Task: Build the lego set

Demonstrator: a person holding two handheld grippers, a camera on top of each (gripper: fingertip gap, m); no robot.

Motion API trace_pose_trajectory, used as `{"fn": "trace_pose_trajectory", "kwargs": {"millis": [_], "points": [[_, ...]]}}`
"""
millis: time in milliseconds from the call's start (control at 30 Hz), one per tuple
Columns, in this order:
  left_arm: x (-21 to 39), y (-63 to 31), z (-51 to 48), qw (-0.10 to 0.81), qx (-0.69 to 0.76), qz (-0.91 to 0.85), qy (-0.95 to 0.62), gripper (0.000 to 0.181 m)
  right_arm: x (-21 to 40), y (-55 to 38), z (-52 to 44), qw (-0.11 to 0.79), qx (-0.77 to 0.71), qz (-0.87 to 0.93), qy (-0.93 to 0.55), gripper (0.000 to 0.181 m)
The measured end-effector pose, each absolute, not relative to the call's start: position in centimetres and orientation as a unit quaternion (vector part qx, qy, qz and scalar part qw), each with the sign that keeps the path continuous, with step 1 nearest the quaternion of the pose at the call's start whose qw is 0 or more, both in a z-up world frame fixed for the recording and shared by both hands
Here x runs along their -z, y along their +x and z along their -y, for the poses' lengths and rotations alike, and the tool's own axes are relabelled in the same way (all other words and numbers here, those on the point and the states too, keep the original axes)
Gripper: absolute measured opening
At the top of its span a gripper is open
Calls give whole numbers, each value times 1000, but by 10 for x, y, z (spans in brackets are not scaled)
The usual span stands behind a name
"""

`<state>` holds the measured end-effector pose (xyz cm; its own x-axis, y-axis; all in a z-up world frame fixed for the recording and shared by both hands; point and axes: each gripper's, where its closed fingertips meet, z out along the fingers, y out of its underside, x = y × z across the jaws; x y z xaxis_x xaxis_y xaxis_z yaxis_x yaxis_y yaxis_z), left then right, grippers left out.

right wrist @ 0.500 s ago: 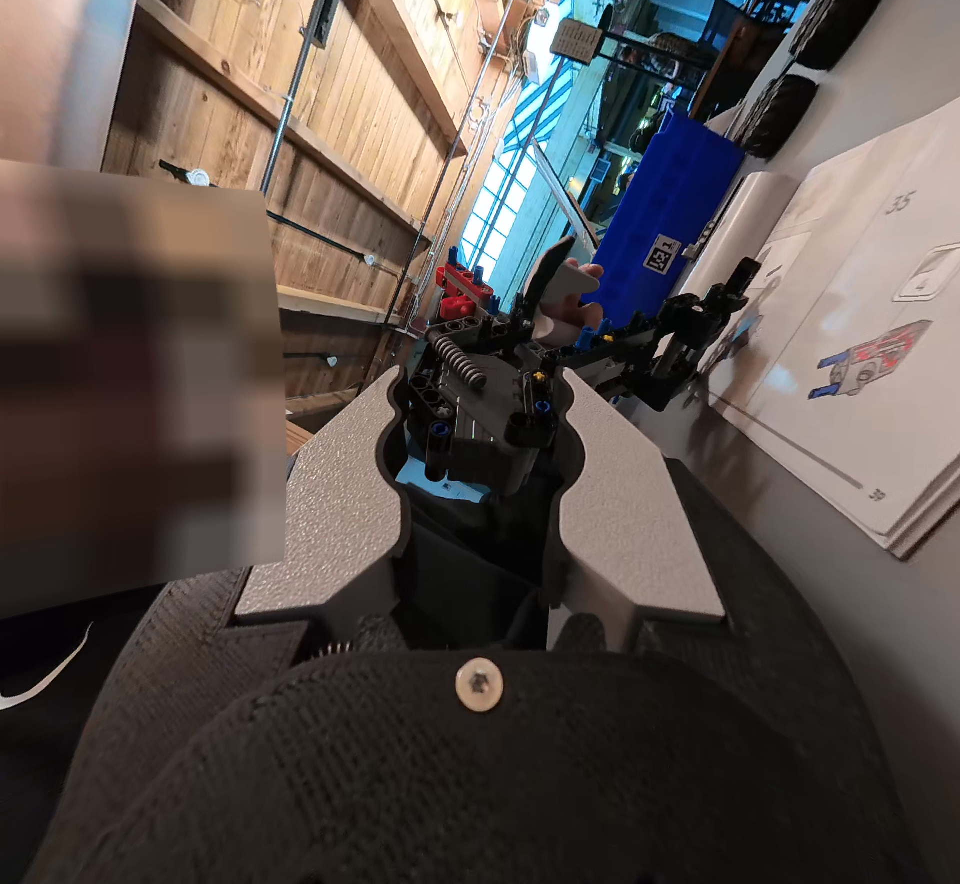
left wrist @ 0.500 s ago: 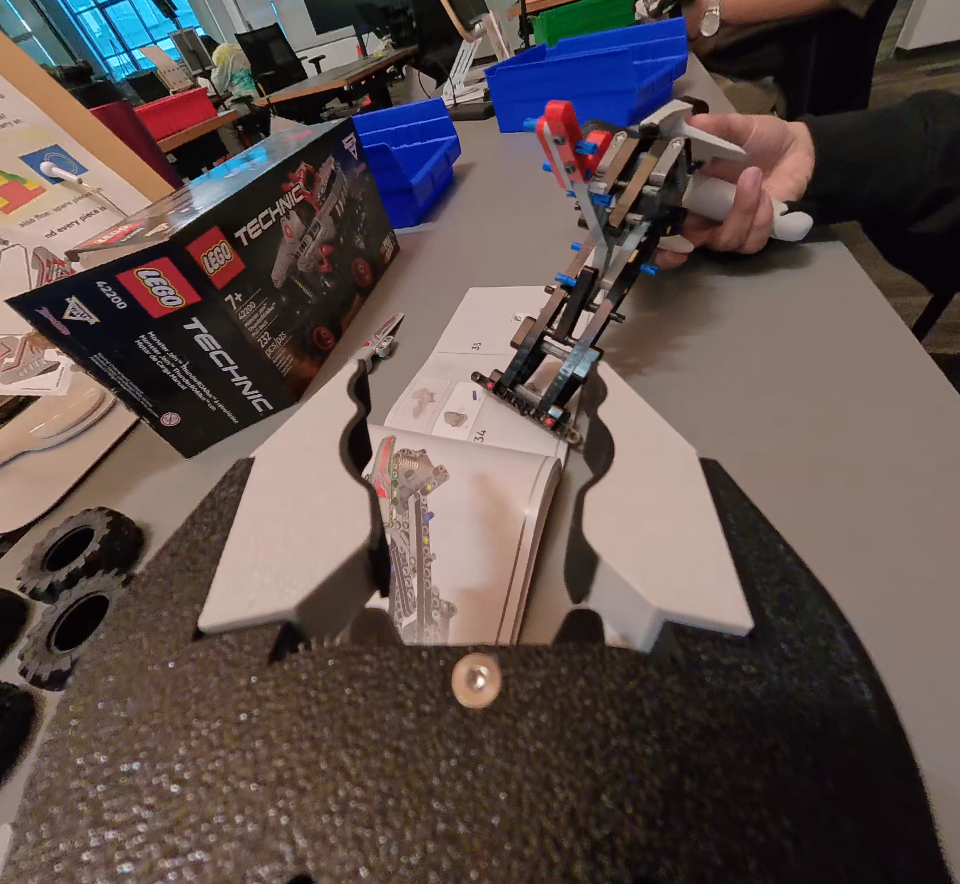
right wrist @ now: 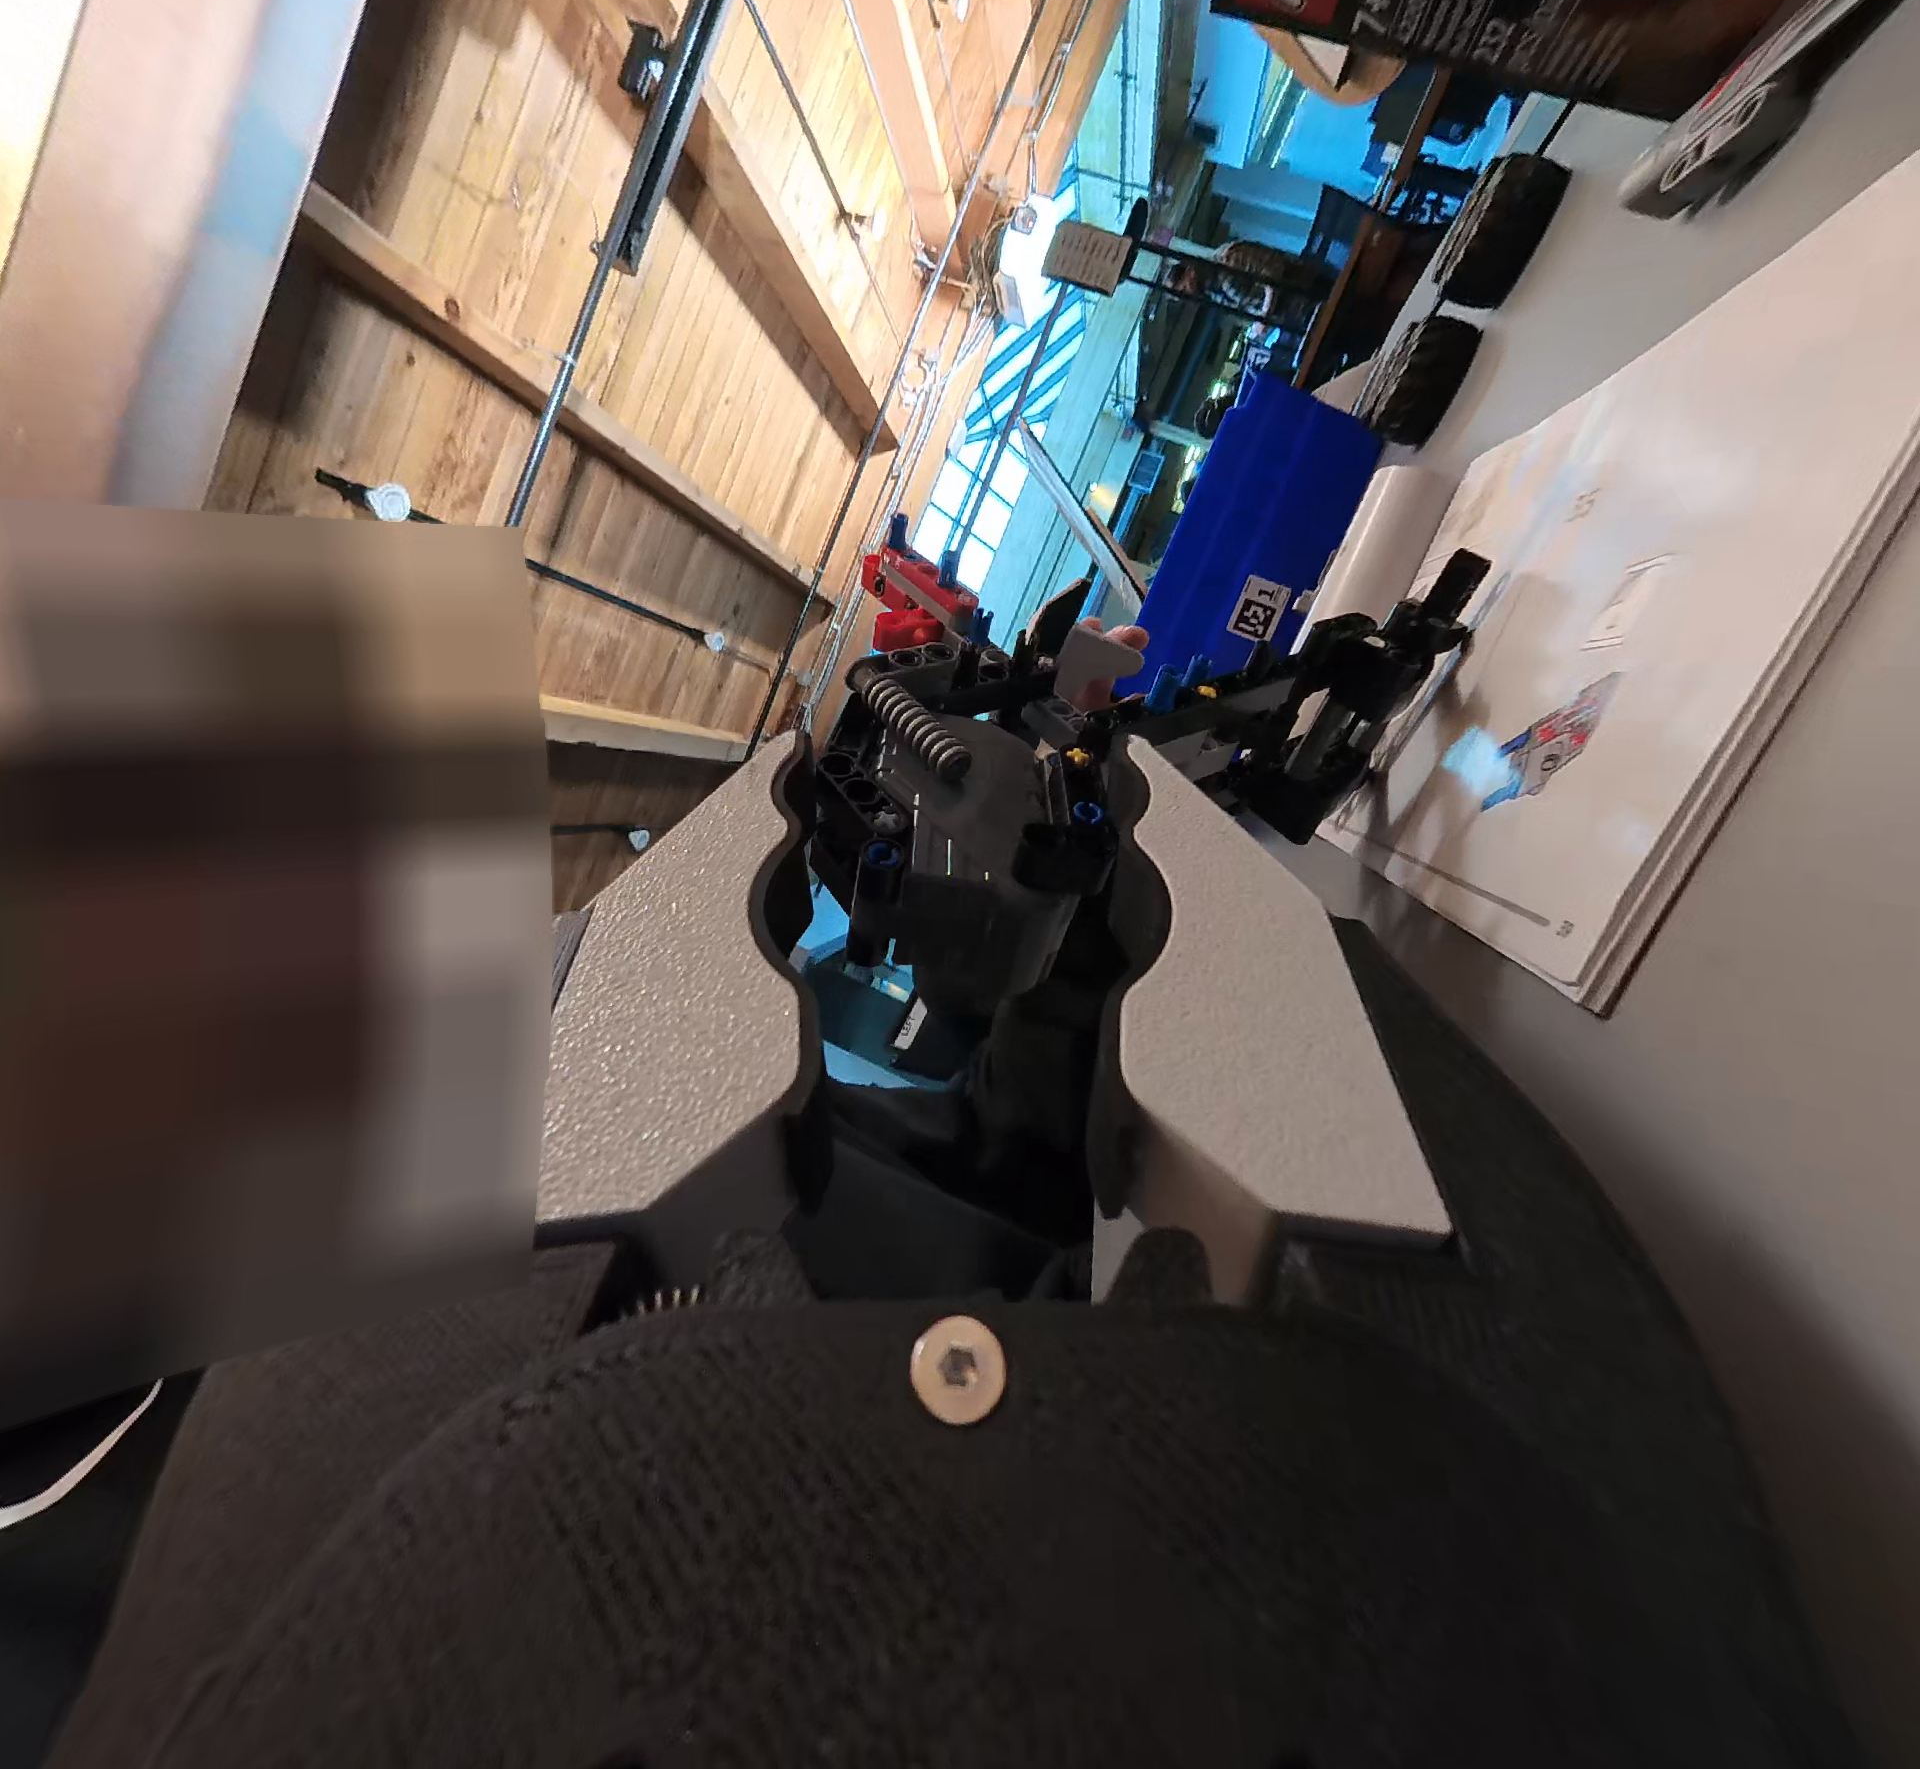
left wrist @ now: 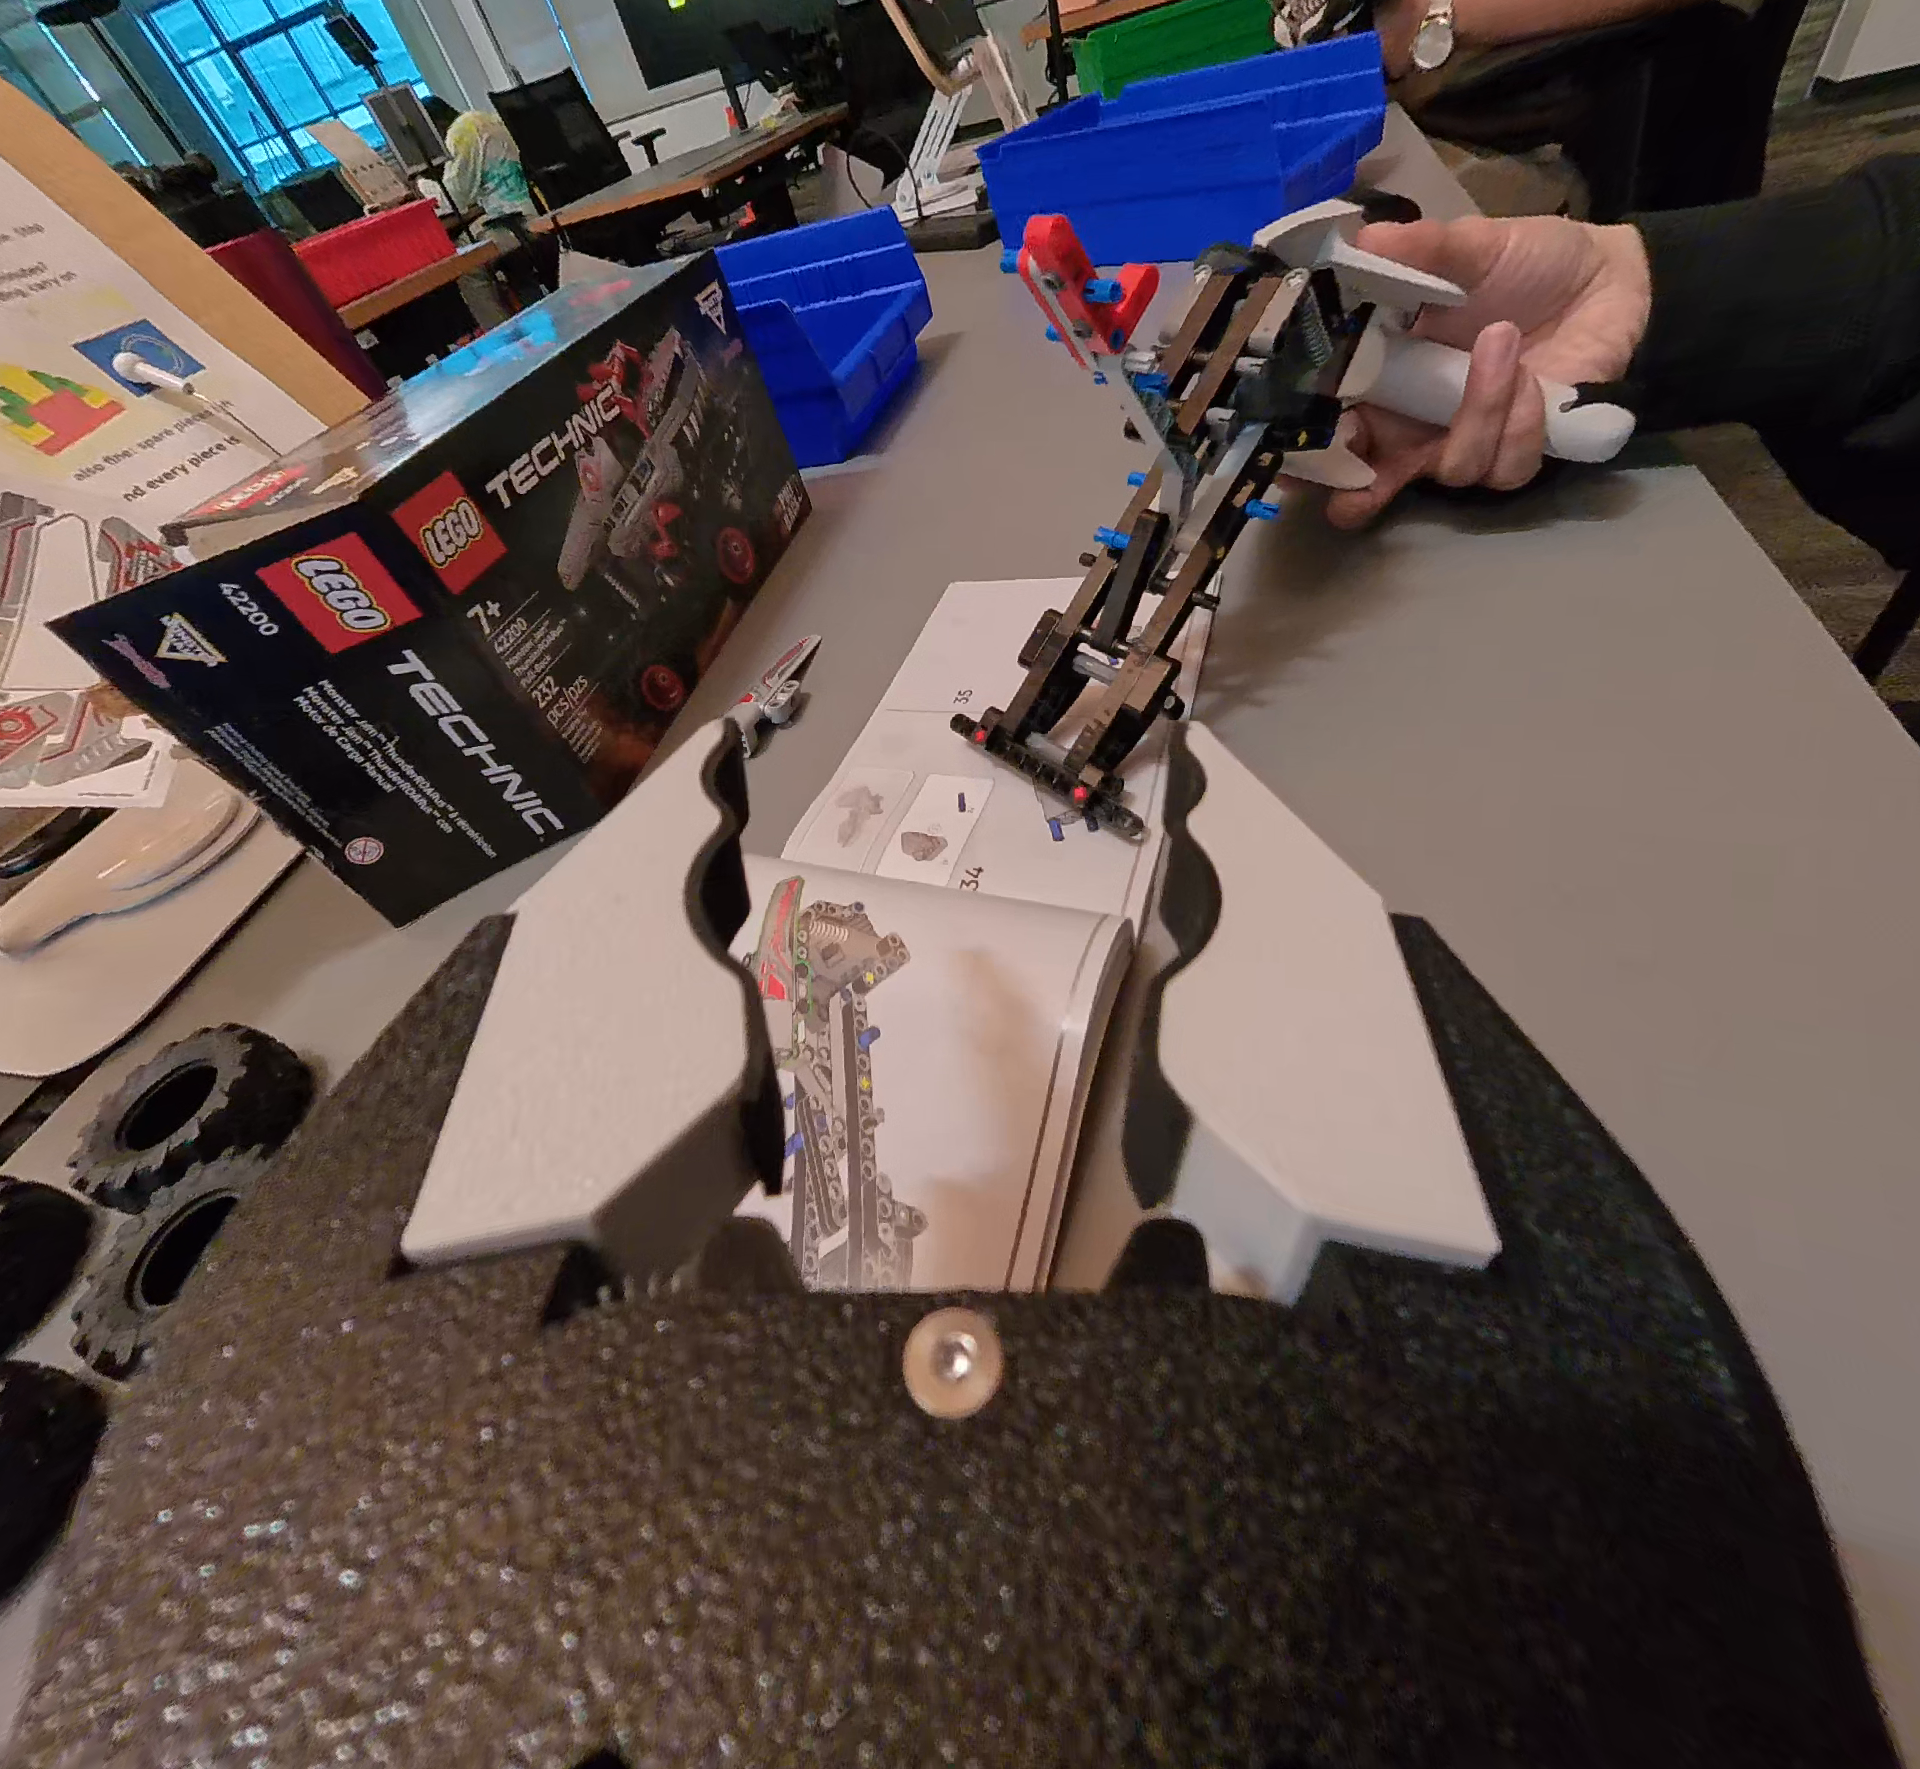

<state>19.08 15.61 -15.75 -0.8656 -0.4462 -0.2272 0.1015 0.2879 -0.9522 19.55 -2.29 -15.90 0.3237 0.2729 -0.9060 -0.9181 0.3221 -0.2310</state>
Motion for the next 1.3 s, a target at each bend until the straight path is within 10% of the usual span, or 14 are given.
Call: {"fn": "trace_pose_trajectory", "kwargs": {"millis": [467, 600, 1133, 1300], "points": [[166, 190, -150, 234, 569, -782, -103, 78, 179, 224, 59, 704, -310, -484, -418, 59], [175, 190, -142, 240, 547, -797, -92, 77, 174, 231, 72, 728, -295, -483, -386, 11], [239, 154, -46, 311, 352, -879, 79, 72, 163, 223, 85, 732, -148, -409, -524, 37], [251, 145, -38, 193, 384, -903, -13, 32, 152, 205, 96, 720, -10, -285, -633, 39]]}}
